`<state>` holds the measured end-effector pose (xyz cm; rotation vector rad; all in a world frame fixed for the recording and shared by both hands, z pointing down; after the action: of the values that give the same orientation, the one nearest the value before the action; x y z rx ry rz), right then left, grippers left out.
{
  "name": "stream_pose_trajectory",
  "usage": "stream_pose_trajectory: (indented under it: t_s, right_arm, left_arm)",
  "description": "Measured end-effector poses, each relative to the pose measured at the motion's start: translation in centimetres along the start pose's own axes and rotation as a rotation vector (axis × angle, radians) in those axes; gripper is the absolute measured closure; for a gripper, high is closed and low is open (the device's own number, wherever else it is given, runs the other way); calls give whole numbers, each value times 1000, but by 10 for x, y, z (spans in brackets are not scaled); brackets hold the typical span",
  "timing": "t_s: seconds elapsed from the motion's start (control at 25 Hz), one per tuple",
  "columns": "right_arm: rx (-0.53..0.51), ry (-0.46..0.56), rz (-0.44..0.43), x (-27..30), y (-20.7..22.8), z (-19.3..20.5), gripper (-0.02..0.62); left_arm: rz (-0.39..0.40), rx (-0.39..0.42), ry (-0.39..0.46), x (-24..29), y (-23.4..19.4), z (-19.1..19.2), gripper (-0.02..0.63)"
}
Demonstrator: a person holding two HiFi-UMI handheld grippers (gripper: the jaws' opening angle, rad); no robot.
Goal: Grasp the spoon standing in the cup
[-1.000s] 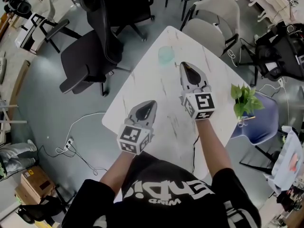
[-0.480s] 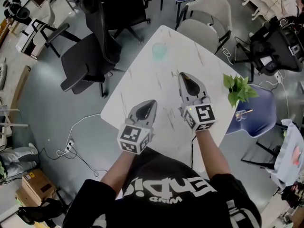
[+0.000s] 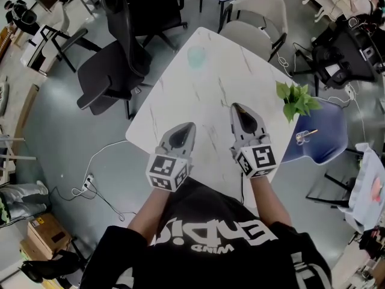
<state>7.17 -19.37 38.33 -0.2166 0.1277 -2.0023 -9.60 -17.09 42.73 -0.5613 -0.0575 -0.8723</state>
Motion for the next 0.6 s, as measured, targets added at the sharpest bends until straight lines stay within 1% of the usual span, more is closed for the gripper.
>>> stream_pose_trajectory:
  t_s: [0.16,0.4,0.6]
  right_arm:
    - [6,-4,13,-29,-5,2,580]
    - [38,-25,60,-66,-6,13,580]
    - [52,-31,68,-88,-6,18,580]
  left_arm:
    - [-4,15,11,-9,8,-2,592]
    - [2,45,23,-21,22,-3,592]
    - [6,77,32,-27,32,-6,592]
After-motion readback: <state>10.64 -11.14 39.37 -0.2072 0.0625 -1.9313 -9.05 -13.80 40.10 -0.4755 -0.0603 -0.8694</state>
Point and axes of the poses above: the fingertips, and each gripper's own axes: x forward along the fingers, y to its right, z out of its underside, the point moved 5 cm from there along -x, backward along the fingers, and after that the axes turned 12 degrees about -x, right-handed, at the moved point
